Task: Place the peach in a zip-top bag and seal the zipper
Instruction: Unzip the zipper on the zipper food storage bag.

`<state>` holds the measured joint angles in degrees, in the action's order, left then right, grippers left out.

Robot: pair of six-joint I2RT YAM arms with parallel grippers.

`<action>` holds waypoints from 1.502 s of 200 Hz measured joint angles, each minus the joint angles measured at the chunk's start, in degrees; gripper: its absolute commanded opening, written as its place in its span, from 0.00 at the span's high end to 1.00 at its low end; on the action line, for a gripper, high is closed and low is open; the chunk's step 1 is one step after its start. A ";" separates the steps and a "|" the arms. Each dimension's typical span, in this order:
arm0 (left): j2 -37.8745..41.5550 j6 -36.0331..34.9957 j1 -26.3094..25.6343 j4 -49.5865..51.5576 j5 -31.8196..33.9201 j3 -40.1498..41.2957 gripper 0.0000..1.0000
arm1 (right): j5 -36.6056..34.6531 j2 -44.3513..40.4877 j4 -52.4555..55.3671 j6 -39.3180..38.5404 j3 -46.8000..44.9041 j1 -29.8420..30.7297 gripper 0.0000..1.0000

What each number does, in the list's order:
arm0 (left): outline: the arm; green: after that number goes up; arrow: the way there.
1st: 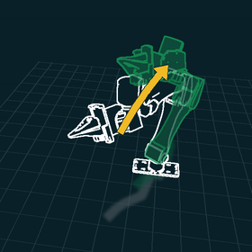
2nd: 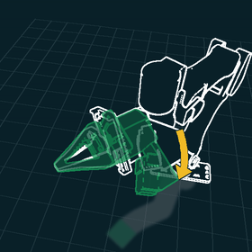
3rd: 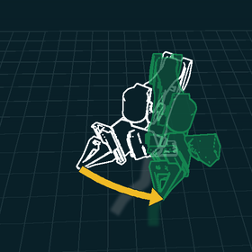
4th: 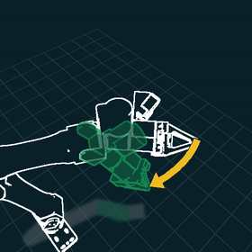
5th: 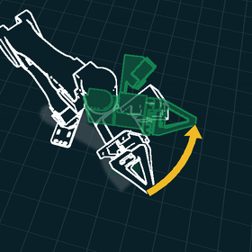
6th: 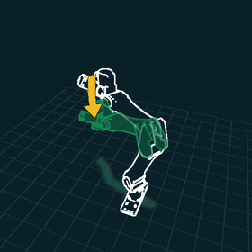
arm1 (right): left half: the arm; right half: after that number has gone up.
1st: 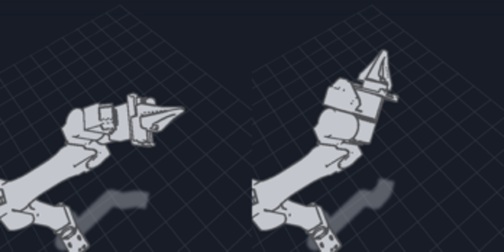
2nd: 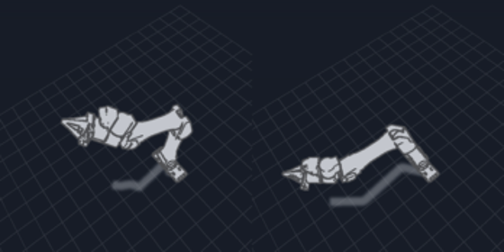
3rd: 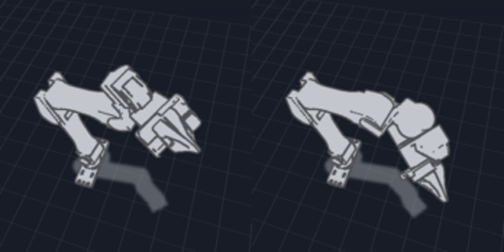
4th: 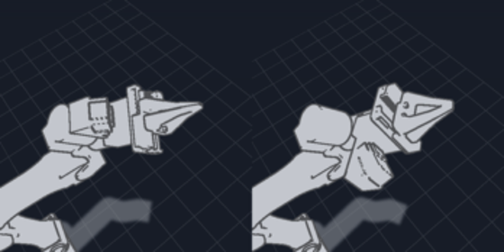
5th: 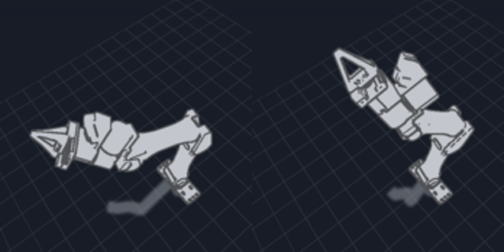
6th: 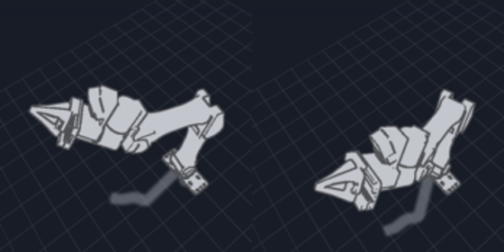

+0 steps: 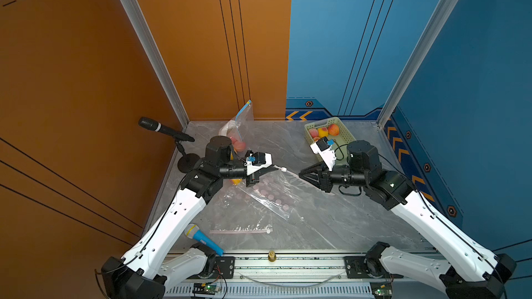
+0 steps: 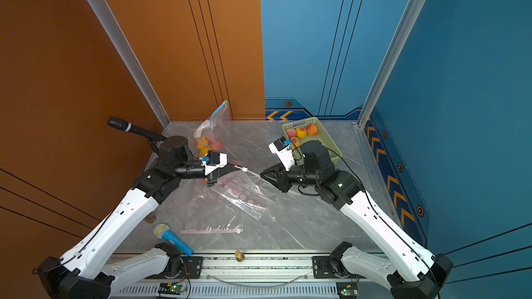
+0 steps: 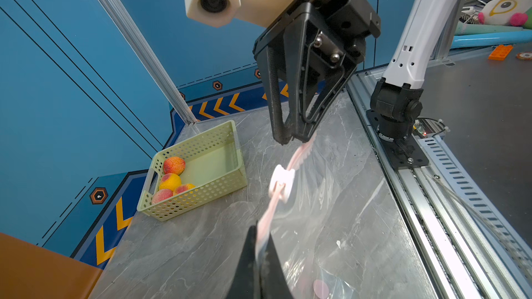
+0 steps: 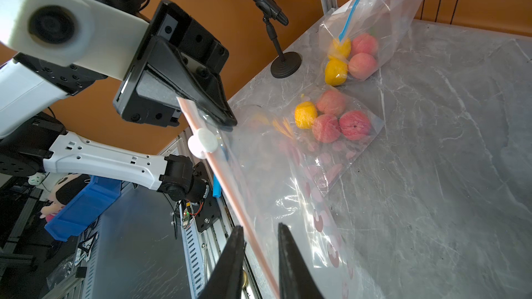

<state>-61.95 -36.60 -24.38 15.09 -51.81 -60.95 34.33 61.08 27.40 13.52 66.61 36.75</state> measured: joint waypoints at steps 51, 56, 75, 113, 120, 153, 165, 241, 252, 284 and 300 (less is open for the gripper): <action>0.00 0.00 0.00 -0.31 0.00 0.00 1.00 | 0.00 -0.04 0.00 -0.04 -0.02 0.00 0.78; 0.00 0.00 0.02 -0.31 0.00 0.00 1.00 | 0.00 -0.04 0.00 -0.11 -0.07 -0.02 0.78; 0.00 0.00 0.11 -0.31 0.00 0.00 1.00 | 0.00 -0.04 0.00 -0.13 -0.13 0.00 0.78; 0.00 0.00 0.11 -0.31 0.02 0.00 1.00 | 0.00 0.00 0.00 -0.13 -0.22 0.00 0.78; 0.00 0.00 0.11 -0.31 0.00 0.00 1.00 | 0.00 0.00 0.00 -0.13 -0.24 0.00 0.78; 0.00 0.00 0.11 -0.37 0.02 0.00 1.00 | 0.00 0.20 0.02 -0.13 -0.61 0.00 0.79; 0.00 0.04 0.11 -0.44 0.02 0.00 1.00 | 0.00 0.33 0.00 -0.13 -0.70 0.00 0.80; -0.22 2.19 0.11 -4.26 0.28 0.44 1.00 | -1.66 4.72 0.02 -0.87 -0.70 4.26 0.85; -0.57 2.49 0.02 -4.79 0.28 0.44 1.00 | -2.03 5.09 0.02 -1.05 -0.70 5.03 0.84; -1.62 3.21 -0.44 -5.18 0.31 0.55 1.00 | -3.13 5.14 0.00 -1.22 -0.72 5.57 0.84; -1.90 3.43 -0.85 -5.31 0.33 0.74 1.00 | -3.52 5.14 -0.07 -1.22 -0.76 5.62 0.85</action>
<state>-63.86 -33.17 -25.23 9.78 -51.48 -60.20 30.81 66.22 27.33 12.29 65.84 42.37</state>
